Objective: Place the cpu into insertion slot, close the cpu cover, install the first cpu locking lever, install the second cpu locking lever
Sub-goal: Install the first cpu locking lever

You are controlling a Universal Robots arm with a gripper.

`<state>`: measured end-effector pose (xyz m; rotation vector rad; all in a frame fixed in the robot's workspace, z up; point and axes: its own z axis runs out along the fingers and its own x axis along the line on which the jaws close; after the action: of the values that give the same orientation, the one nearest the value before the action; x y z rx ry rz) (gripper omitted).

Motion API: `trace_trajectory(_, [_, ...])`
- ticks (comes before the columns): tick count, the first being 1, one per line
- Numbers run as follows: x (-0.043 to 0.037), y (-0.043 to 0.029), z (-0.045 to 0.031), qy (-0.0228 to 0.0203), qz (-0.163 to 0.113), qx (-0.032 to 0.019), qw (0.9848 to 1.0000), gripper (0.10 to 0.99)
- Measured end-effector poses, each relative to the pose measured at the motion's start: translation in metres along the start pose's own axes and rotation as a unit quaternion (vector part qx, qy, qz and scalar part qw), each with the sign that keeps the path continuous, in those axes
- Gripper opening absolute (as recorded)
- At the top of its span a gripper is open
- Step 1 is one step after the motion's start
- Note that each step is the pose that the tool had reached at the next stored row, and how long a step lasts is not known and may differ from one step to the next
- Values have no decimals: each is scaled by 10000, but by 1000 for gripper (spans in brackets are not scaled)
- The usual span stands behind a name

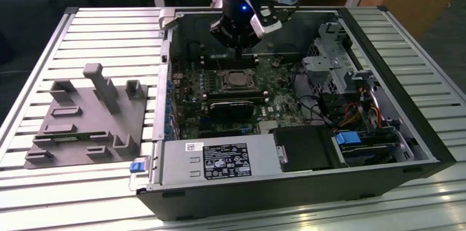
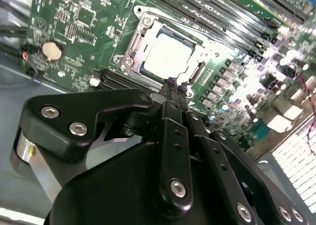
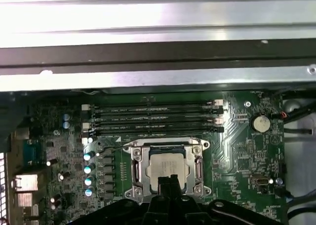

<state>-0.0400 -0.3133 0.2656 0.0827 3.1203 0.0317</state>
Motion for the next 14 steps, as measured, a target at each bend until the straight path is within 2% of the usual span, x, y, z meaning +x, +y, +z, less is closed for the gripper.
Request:
trace_trajectory(6, [36, -2, 0, 5, -234, -5, 9997, 106])
trace_trajectory(14, [160, -9, -3, 3, -257, -5, 9997, 106])
